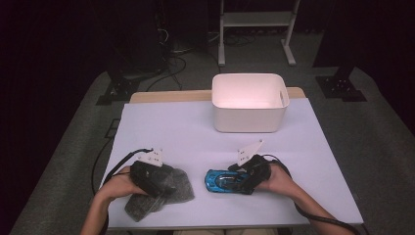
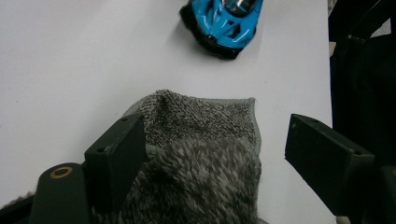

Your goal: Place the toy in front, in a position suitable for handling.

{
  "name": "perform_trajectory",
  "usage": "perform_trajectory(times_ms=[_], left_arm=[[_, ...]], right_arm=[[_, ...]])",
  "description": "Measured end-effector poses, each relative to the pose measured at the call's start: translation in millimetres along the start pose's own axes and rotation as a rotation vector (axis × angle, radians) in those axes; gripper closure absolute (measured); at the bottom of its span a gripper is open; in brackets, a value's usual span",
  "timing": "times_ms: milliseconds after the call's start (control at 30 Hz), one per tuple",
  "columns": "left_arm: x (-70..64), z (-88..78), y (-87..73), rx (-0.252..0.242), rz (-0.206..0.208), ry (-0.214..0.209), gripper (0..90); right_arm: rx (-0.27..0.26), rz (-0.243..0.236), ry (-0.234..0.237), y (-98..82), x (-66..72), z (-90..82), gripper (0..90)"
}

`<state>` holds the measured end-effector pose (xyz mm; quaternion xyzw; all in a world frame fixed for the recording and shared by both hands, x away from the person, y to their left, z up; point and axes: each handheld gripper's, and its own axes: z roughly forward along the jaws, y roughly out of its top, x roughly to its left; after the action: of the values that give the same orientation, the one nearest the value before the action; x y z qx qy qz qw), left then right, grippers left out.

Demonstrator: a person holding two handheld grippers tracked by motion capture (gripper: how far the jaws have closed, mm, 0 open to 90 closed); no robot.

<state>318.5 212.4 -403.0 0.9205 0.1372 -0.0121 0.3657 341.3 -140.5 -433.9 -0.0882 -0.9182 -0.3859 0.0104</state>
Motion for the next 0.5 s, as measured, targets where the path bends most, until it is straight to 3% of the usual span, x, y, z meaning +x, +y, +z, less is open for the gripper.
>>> perform_trajectory(times_ms=[233, 500], left_arm=[[0.8, 1.5, -0.3, 0.000, 0.000, -0.007, 19.6], [0.5, 3.2, -2.2, -0.005, -0.002, -0.005, 19.1]], right_arm=[[0.028, -0.015, -0.021, 0.0, -0.6, 3.3, 26.4], [0.106, -0.085, -0.054, 4.4, 6.7, 19.6, 19.5]])
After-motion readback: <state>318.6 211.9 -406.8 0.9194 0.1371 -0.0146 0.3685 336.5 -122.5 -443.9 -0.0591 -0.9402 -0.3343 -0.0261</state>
